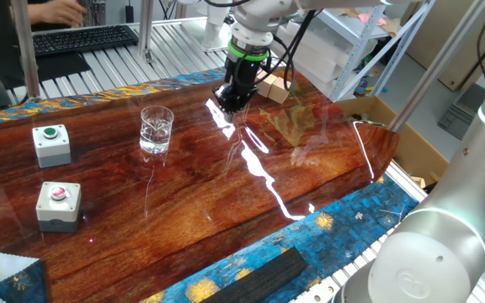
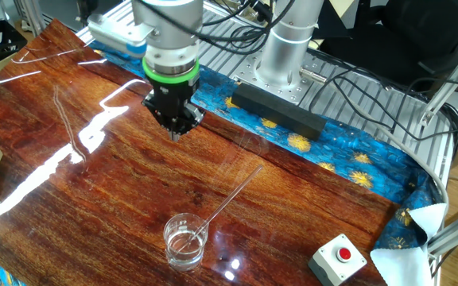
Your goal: Stir the beaker with a glass rod
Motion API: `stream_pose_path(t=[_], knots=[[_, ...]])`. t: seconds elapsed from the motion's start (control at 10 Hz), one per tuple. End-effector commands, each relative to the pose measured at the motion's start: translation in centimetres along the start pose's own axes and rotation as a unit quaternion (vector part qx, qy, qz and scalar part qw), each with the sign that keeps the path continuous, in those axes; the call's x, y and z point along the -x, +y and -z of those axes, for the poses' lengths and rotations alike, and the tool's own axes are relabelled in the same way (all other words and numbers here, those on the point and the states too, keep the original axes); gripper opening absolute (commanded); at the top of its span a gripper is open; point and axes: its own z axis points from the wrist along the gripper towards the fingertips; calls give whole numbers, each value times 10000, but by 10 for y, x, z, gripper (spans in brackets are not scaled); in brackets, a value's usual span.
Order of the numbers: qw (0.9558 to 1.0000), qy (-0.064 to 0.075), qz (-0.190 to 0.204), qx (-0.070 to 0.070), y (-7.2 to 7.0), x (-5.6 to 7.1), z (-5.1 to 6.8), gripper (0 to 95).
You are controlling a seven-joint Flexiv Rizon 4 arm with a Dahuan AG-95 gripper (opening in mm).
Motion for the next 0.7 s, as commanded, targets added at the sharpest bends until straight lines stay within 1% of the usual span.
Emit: stream_pose_path(t=[0.1,0.3,0.4,0.7], knots=[[10000,30,23,-24,0,-2,-1,0],[10000,39,71,-52,0,-2,-1,0],[9999,50,98,-87,0,-2,-1,0],[9999,49,55,-101,0,-2,-1,0]])
